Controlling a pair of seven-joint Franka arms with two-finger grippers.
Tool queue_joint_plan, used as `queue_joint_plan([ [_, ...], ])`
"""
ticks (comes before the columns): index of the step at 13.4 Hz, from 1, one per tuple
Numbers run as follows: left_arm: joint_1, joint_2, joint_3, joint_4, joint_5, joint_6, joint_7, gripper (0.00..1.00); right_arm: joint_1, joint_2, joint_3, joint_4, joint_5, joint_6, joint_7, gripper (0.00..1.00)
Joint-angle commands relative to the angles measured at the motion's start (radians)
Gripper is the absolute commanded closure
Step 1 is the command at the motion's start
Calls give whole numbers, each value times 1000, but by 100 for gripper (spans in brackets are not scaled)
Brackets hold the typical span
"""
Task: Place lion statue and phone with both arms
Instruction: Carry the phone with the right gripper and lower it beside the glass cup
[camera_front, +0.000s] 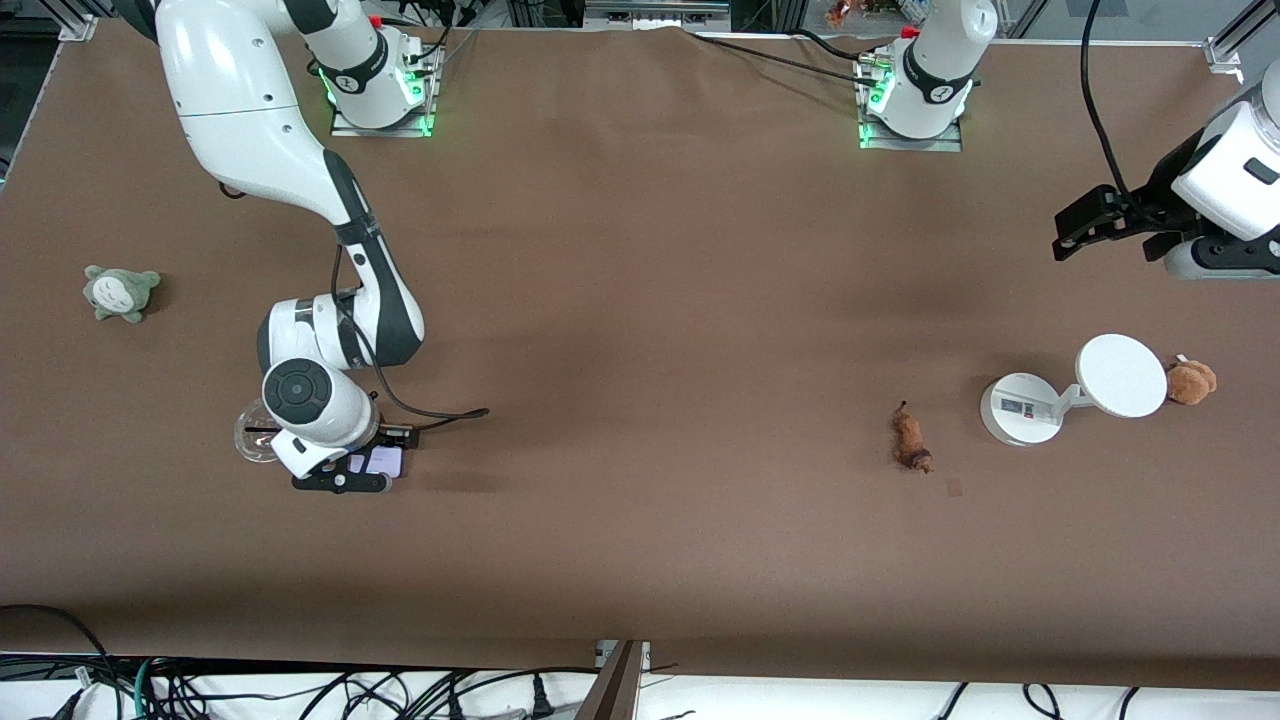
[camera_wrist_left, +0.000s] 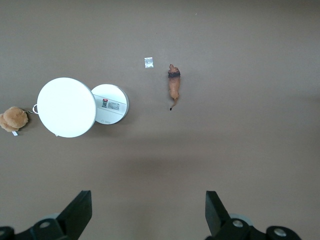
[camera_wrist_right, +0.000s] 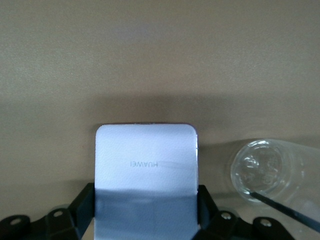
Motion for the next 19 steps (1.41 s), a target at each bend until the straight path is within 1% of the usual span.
queue_joint_plan([
  [1,-5,15,-3,32,25,-15,13,0,-11,-34,15,-59,19,40,-21,37],
  [2,-5,13,-3,32,25,-15,13,0,-11,-32,15,-56,19,40,-20,0],
  [5,-5,13,-3,32,25,-15,15,0,-2,-35,20,-44,17,37,-13,0],
  [7,-5,13,-3,32,25,-19,9,0,3,-47,25,-13,14,25,-26,0],
  [9,-5,13,-7,32,25,-19,9,0,30,-78,25,-6,17,19,-23,0],
  [11,-5,13,-7,32,25,-19,9,0,34,-129,26,4,17,-13,-24,0],
  [15,-5,15,-9,32,25,-18,6,0,26,-244,15,97,17,-254,-30,0],
  [17,-7,15,-10,32,25,-18,6,0,12,-314,5,106,19,-378,-20,0],
  [19,-5,13,-10,32,25,-18,6,0,-2,-383,-14,108,37,-460,-23,0],
])
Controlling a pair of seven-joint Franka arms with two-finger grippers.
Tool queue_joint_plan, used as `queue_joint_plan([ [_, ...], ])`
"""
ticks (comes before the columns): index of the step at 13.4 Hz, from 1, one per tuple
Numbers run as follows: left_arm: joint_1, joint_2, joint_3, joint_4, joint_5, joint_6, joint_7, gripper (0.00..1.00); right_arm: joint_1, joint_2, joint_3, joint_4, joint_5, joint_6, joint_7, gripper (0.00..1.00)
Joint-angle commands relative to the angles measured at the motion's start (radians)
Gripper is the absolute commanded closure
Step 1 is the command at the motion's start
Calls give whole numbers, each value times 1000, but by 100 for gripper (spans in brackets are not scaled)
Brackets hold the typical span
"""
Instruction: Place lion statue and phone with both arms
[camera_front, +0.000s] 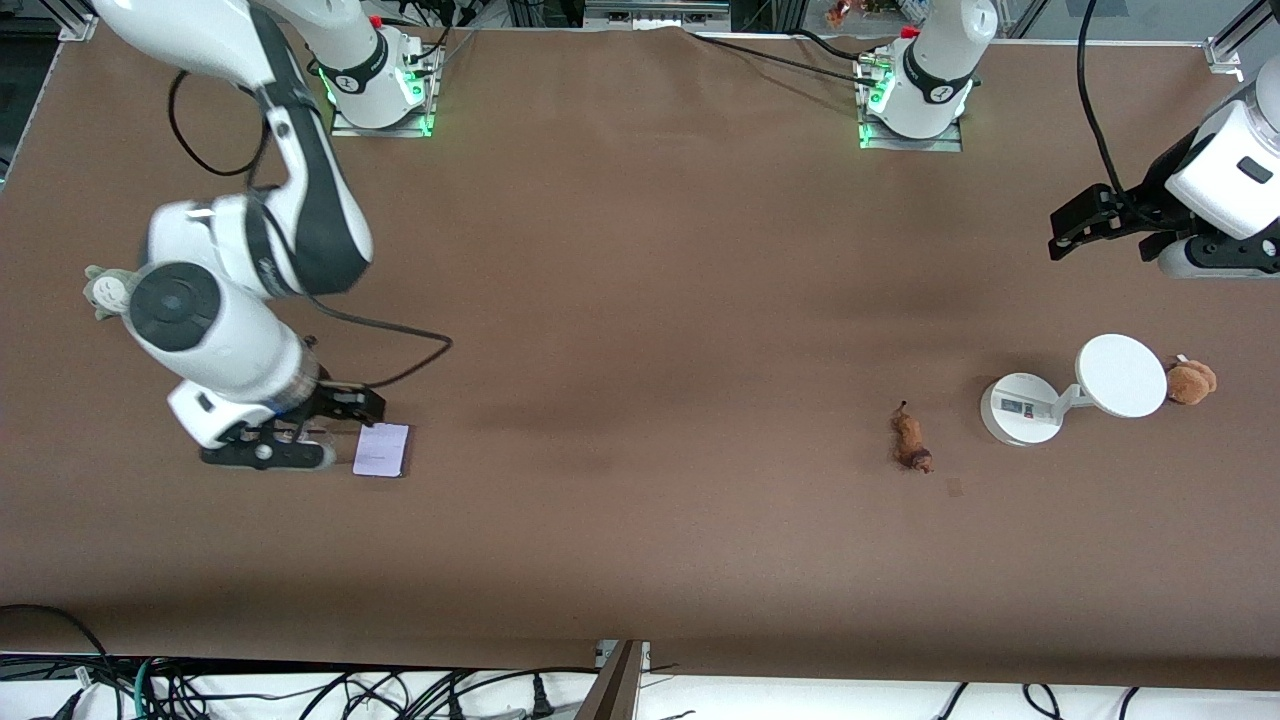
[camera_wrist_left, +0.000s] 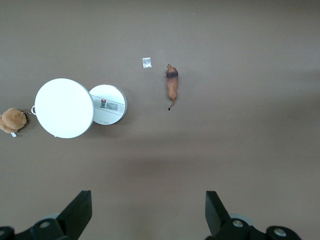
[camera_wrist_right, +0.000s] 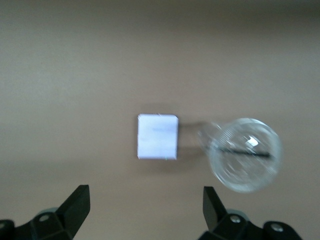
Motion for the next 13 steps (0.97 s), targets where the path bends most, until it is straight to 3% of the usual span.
queue_joint_plan([
  [1,-6,13,-2,30,25,-18,6,0,-22,-99,-27,-14,35,-105,-22,0],
  [5,-5,13,-2,30,23,-18,6,0,-106,-197,-15,-20,46,-218,-106,0],
  [7,-5,13,-2,30,23,-18,7,0,-157,-263,9,-24,46,-361,-102,0],
  [9,-5,13,-2,30,25,-18,7,0,-235,-300,92,-24,39,-378,-105,0],
  [13,-5,13,-2,30,23,-19,7,0,-272,-380,95,-24,34,-438,-114,0],
])
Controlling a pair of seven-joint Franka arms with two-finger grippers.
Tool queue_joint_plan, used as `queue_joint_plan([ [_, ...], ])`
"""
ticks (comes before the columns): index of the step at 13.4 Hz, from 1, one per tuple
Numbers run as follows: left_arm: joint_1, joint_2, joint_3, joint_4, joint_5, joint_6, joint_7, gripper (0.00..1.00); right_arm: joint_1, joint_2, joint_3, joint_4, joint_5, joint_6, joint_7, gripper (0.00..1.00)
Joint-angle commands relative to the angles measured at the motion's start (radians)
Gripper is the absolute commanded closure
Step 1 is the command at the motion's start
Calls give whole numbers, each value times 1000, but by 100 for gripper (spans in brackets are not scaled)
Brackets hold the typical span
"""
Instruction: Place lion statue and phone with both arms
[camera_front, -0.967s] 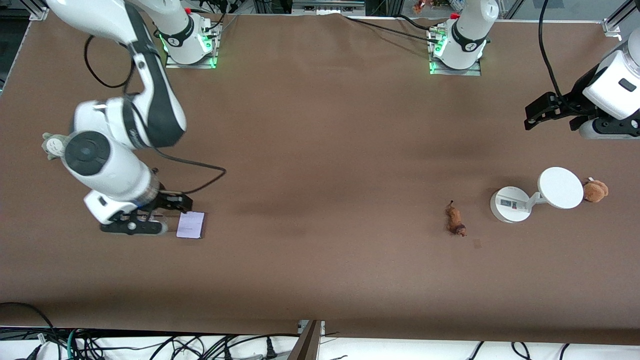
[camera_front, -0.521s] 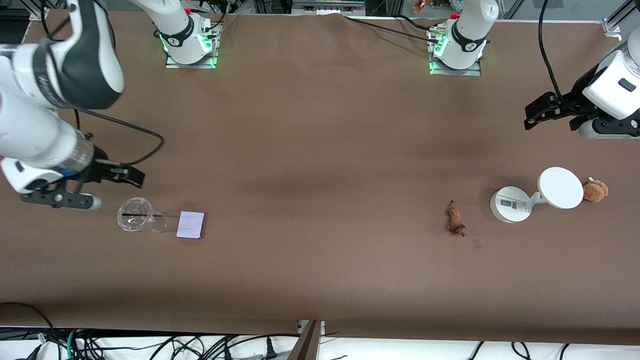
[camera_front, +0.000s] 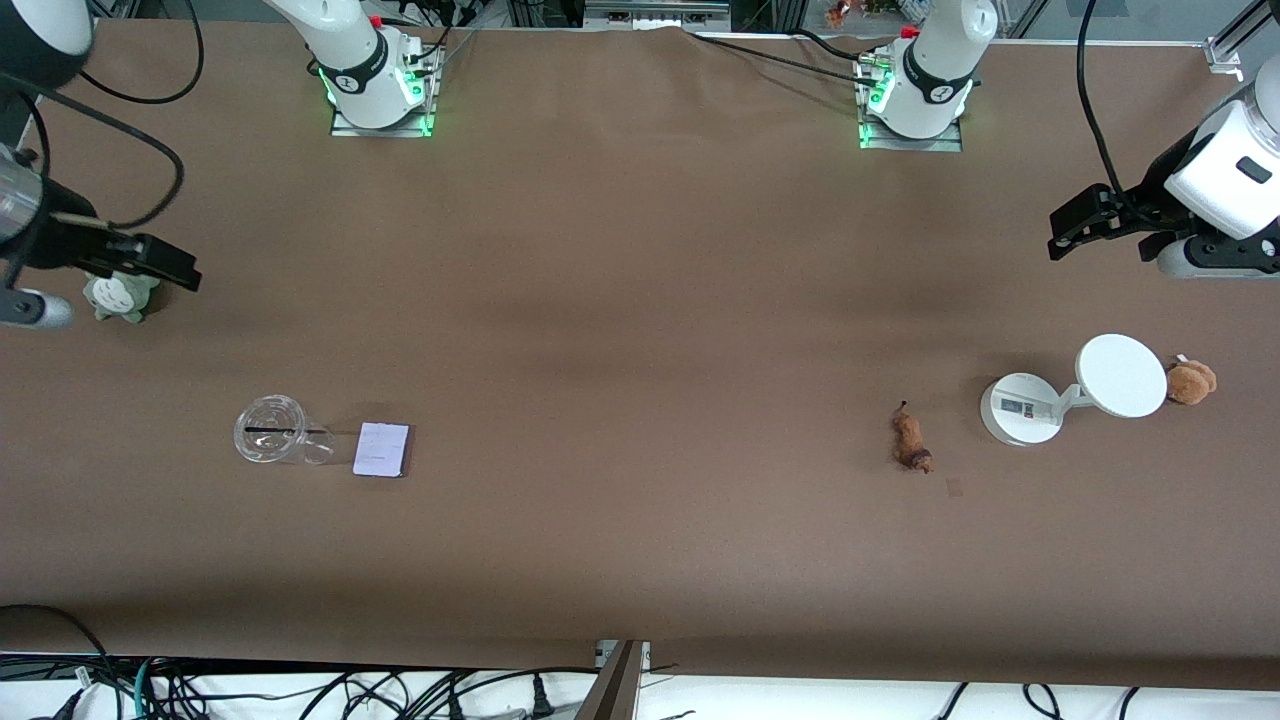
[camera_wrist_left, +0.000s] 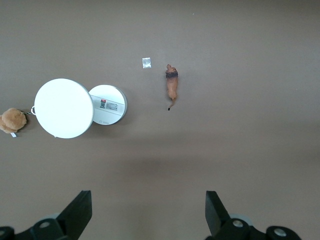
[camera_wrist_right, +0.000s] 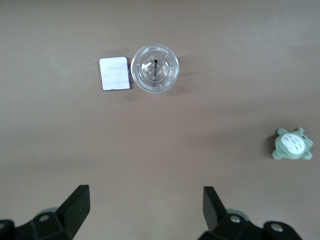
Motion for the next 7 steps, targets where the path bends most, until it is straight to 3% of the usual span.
queue_joint_plan([
  [1,-5,12,-2,30,23,-19,7,0,-34,-54,27,-21,0,-33,-15,0],
  [7,-5,14,0,30,25,-19,7,0,-25,-37,26,-14,0,-30,-10,0],
])
